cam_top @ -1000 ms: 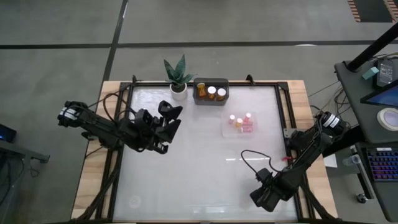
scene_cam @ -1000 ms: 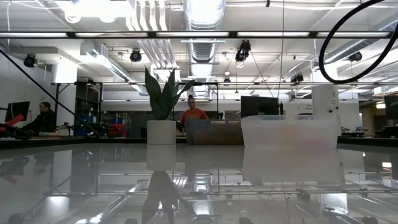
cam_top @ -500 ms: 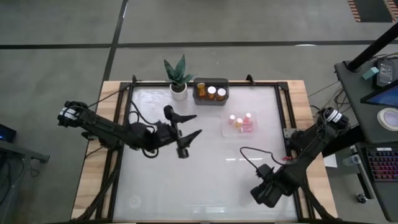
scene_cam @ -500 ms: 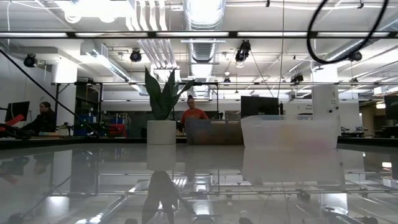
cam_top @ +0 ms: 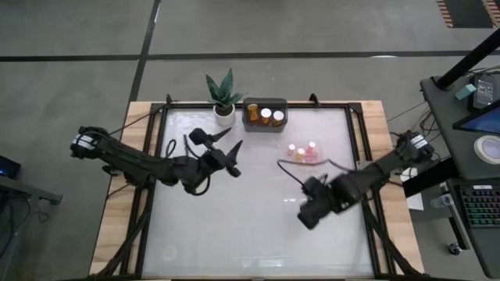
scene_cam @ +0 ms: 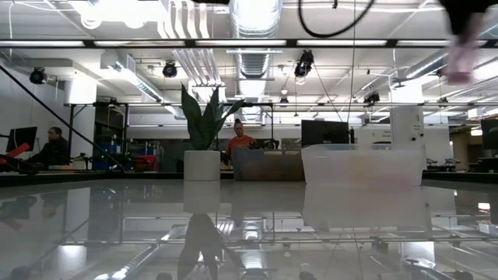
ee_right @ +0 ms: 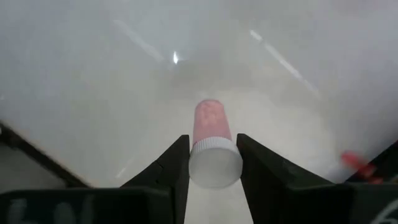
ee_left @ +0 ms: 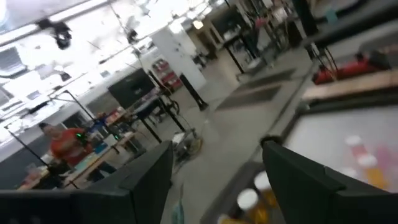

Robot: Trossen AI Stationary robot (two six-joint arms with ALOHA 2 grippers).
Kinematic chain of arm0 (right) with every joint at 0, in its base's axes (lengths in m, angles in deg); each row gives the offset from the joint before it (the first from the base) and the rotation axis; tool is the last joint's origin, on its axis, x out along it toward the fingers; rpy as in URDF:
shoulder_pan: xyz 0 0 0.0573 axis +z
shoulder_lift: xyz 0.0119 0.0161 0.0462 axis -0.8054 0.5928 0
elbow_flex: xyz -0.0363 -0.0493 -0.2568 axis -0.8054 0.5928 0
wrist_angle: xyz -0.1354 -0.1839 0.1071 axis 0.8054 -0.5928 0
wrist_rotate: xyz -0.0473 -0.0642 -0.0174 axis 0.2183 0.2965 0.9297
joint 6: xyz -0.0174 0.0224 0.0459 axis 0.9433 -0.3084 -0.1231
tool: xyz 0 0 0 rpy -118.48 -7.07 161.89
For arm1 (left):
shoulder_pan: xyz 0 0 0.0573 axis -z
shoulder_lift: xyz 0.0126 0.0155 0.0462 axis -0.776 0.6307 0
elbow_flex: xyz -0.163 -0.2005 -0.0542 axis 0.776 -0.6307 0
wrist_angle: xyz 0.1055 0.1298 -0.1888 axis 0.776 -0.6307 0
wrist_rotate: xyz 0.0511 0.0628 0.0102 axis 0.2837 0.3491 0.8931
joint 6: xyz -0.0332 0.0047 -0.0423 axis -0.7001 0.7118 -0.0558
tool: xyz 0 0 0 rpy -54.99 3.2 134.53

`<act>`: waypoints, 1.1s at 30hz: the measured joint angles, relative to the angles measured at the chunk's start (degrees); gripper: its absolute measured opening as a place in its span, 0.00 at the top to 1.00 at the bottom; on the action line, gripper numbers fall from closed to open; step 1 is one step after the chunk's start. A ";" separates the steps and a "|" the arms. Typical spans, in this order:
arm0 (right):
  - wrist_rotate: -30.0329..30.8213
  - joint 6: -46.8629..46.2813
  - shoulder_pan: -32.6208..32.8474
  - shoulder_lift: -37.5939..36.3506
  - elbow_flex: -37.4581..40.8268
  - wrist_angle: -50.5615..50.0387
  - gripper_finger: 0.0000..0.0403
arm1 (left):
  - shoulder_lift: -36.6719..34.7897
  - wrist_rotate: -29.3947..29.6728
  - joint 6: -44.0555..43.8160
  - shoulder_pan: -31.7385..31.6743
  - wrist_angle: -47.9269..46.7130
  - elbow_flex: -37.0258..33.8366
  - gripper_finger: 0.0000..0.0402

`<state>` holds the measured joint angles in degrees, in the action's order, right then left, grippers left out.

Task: Pick and place medicine bottles into bin by pill shape (circle, oval)
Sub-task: Put the small pink pill bottle into the white bin

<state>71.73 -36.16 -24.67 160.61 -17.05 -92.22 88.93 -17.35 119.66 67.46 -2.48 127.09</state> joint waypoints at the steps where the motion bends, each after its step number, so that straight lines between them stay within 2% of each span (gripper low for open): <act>1: 0.69 2.62 -1.68 0.00 -1.22 -0.88 0.73 | -0.29 -0.35 -1.80 0.00 -2.83 0.00 0.42; 3: 1.59 7.76 -5.37 0.00 -3.34 -1.68 0.73 | -0.93 -3.26 -6.47 -0.07 -9.18 0.00 0.42; 5: 1.79 12.81 -9.23 0.00 -5.07 -1.75 0.73 | -1.85 -9.12 -11.97 -0.11 -16.22 0.00 0.42; 8: 1.81 19.66 -15.04 0.00 -6.97 -1.70 0.73 | -3.16 -23.35 -16.91 -0.63 -25.28 -0.01 0.42; 10: 1.80 23.53 -18.56 0.00 -7.93 -1.72 0.73 | -3.70 -30.76 -17.98 -0.95 -27.62 -0.04 0.42; 12: 1.79 27.05 -22.12 0.00 -8.73 -1.71 0.73 | -4.35 -34.48 -18.25 -1.14 -28.03 -0.18 0.42; 17: 1.73 33.98 -29.40 0.72 -10.73 -1.71 0.73 | -6.44 -35.48 -17.25 -1.85 -27.13 -2.66 0.42; 21: 1.35 38.12 -33.44 1.71 -11.56 -1.91 0.73 | -9.44 -35.43 -16.49 -3.06 -22.88 -6.24 0.42; 33: 1.31 45.43 -39.25 7.61 -11.70 -1.98 0.73 | -18.42 -35.19 -13.29 -3.82 -13.57 -13.27 0.42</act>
<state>73.04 9.27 -63.92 168.21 -28.75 -94.19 70.51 -52.54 106.37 63.63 -16.06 113.81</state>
